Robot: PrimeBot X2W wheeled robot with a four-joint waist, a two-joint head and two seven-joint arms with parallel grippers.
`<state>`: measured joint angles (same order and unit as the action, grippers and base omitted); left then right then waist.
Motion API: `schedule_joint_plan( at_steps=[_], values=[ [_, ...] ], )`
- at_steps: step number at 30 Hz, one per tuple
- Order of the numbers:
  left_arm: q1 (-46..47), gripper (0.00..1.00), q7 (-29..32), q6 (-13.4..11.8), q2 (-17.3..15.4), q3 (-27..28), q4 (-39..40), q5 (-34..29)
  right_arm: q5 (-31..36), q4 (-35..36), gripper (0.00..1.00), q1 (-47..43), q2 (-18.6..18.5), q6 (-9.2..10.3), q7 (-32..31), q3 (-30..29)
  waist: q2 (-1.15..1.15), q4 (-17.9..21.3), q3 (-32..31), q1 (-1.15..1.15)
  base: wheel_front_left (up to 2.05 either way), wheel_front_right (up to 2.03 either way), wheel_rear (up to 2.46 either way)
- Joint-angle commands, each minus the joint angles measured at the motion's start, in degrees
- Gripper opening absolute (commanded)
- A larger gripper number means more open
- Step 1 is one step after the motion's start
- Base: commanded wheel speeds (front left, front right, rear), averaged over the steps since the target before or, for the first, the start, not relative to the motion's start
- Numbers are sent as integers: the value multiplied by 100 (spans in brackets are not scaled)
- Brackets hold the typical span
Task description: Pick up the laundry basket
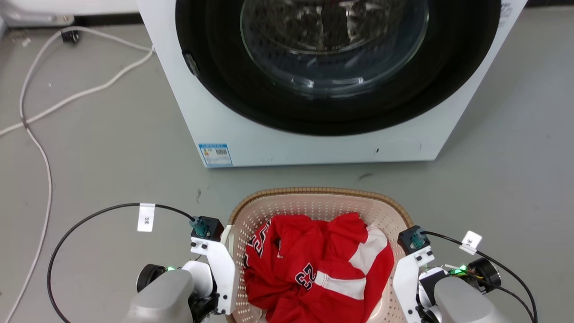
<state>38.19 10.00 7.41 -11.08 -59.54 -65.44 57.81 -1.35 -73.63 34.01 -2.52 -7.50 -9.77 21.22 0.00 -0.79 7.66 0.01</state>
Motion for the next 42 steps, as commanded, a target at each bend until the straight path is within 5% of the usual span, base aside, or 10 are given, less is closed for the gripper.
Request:
schedule_joint_plan(
  at_steps=[1,19,42],
  values=[
    [179,0,47,3,-125,-20,29,43,-48,-31,0,-40,-67,2,-80,165,0,2,-189,-1,0,0,0],
    [113,0,1639,3,-327,-583,259,712,-2570,597,0,-278,-330,-8,-1508,2290,0,-20,-965,-1,0,0,0],
    [112,0,1658,2,-348,-889,92,1066,-4104,677,0,43,-640,-7,-1492,3685,0,-63,-1014,-1,0,0,0]
  ],
)
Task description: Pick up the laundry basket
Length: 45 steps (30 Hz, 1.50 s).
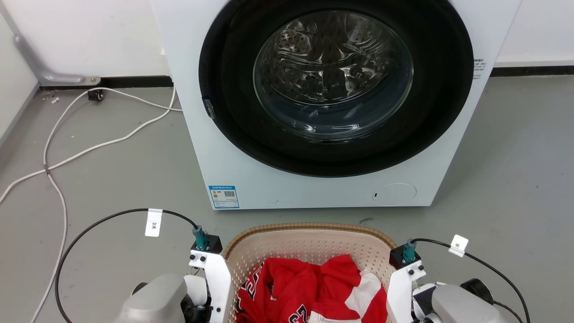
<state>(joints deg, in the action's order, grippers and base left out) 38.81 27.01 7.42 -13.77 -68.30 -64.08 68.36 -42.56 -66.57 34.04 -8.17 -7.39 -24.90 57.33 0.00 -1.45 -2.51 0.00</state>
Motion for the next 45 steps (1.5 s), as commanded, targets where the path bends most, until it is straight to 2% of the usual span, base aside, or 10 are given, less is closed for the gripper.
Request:
schedule_joint_plan(
  at_steps=[1,24,45],
  values=[
    [54,0,-45,-4,-74,-23,-54,23,-19,-44,0,57,-75,-18,24,110,0,6,5,0,0,0,0],
    [196,0,-53,-4,-11,-240,-146,158,-653,-323,0,184,-51,-18,218,805,0,19,56,0,0,0,0],
    [226,0,17,-5,-26,-351,-144,249,-1054,-433,0,199,-6,-18,286,1172,0,-15,61,0,0,0,0]
  ],
)
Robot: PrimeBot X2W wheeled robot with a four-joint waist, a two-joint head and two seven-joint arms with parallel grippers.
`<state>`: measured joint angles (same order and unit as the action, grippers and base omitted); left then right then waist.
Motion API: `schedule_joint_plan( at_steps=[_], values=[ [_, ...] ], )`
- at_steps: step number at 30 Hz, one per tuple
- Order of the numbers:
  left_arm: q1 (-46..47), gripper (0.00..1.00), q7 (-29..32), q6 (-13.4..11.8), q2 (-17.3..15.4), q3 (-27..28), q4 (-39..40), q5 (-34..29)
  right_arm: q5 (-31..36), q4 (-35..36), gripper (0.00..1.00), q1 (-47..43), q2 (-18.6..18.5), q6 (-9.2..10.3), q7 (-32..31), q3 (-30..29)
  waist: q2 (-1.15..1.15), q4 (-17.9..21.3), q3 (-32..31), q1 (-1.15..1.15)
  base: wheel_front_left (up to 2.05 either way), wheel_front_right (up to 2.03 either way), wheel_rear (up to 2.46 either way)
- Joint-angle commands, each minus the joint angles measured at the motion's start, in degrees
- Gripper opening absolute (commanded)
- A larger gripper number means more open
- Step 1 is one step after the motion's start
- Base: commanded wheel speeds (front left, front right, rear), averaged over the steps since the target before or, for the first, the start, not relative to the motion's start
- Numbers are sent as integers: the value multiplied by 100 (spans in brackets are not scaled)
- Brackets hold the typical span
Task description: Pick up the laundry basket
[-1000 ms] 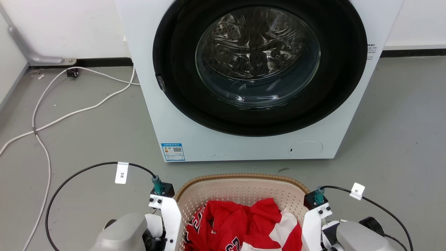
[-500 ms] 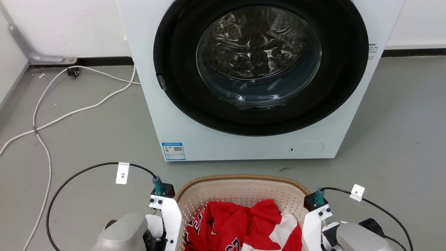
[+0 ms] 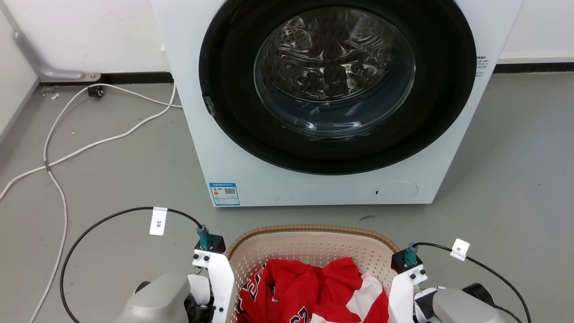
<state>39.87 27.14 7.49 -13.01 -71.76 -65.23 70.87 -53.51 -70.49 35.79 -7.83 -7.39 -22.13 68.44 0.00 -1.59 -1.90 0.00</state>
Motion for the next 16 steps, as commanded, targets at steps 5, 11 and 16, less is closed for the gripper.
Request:
schedule_joint_plan(
  at_steps=[5,11,16],
  values=[
    [124,0,19,-11,-99,-31,-24,4,-36,-54,0,28,-49,-18,11,133,0,-14,-1,0,0,0,0],
    [96,0,9,-10,-104,-57,-13,11,-114,-51,0,17,-55,-18,23,203,0,-27,-11,0,0,0,0],
    [48,0,31,-10,-106,-73,-4,27,-161,-57,0,25,-62,-18,34,260,0,-27,-13,0,0,0,0]
  ],
)
